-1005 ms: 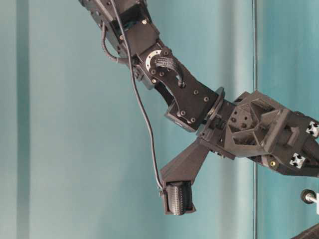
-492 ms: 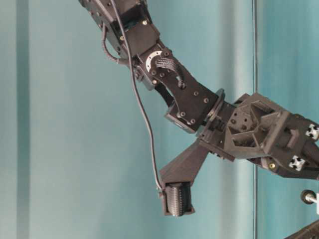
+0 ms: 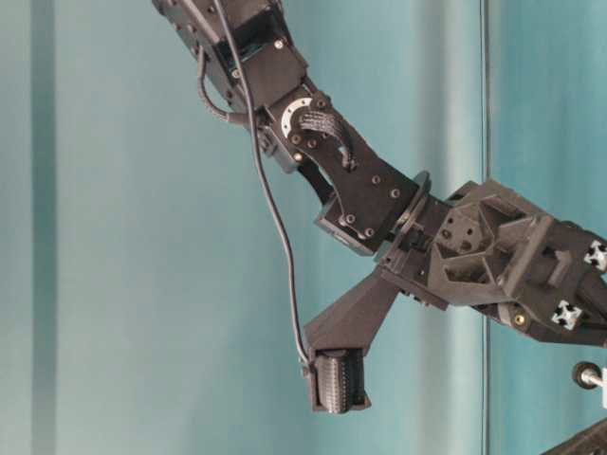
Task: Insert the USB cable into the female connector supported by the left arm.
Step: 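Push the plug with the right gripper into the female connector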
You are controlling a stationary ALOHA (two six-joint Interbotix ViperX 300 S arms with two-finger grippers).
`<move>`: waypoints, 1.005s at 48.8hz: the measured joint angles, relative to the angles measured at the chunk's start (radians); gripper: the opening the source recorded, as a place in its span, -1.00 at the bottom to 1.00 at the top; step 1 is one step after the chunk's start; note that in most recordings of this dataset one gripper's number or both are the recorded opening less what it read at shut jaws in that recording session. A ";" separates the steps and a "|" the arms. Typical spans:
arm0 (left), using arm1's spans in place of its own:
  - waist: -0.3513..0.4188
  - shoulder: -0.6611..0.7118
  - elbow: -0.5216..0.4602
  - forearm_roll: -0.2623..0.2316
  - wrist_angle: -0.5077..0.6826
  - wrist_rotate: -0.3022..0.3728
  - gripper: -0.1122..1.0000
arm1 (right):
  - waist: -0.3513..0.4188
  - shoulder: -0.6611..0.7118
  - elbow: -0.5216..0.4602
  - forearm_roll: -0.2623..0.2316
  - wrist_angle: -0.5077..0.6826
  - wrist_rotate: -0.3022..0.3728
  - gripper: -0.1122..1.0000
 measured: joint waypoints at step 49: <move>-0.014 0.000 0.002 -0.003 0.017 -0.002 0.50 | -0.002 0.023 -0.046 0.000 0.014 -0.003 -0.41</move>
